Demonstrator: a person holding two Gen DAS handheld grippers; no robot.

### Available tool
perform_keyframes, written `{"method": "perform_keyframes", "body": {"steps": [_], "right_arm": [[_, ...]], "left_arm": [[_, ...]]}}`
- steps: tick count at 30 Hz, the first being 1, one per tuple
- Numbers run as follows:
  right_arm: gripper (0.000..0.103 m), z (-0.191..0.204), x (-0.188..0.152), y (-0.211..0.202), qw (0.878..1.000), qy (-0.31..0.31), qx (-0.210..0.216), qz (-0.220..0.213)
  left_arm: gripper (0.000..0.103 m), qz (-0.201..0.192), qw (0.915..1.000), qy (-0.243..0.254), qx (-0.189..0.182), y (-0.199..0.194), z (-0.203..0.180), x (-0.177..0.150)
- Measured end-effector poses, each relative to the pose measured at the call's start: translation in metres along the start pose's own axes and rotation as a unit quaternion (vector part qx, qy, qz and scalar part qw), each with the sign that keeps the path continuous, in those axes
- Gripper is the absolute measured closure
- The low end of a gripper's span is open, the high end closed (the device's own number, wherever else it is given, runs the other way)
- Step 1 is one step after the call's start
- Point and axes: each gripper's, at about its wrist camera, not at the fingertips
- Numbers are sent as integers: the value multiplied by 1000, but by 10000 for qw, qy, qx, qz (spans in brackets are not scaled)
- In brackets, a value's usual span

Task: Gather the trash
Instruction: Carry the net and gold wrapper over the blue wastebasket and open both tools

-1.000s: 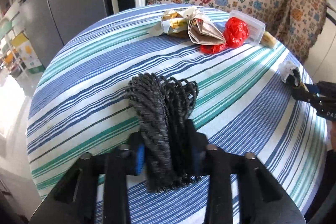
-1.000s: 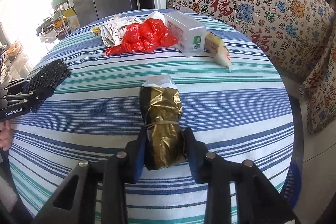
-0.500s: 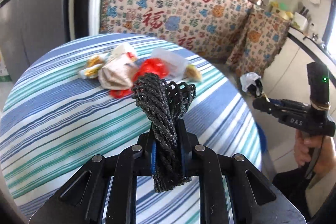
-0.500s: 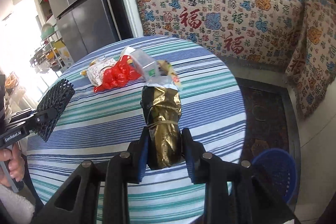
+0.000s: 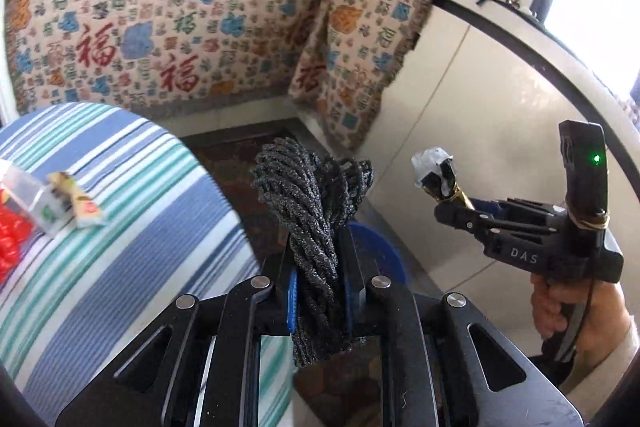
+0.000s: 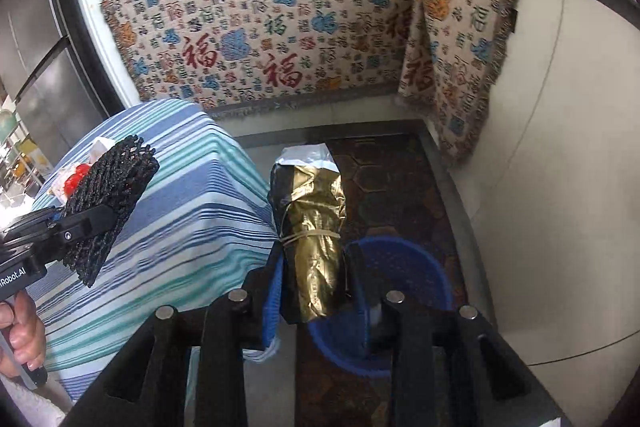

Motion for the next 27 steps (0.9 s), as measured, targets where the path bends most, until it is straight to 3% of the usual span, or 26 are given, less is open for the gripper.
{"method": "perform_keyframes", "body": {"steps": [3, 9, 21, 23, 27], "right_arm": [[72, -31, -5, 17, 9995, 59, -259, 153], [71, -75, -20, 46, 9982, 381, -322, 323], [65, -113, -33, 75, 9967, 453, -520, 426], [59, -113, -34, 78, 9969, 396, -505, 452], [55, -114, -35, 79, 9969, 349, -509, 485]], "left_arm": [[87, 148, 9998, 91, -127, 39, -24, -3], [87, 429, 9985, 225, -241, 94, -47, -10], [82, 718, 9961, 292, -419, 144, -55, -23], [76, 730, 9958, 312, -459, 149, -58, -24], [53, 679, 9962, 310, -454, 153, -61, -23]]}}
Point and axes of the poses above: each gripper's, at about its wrist camera, not at the fingertips, and y roughly the way its jaws point, z to its left, x to its top, and after that the axes turned 12 degrees about -z, right-handed
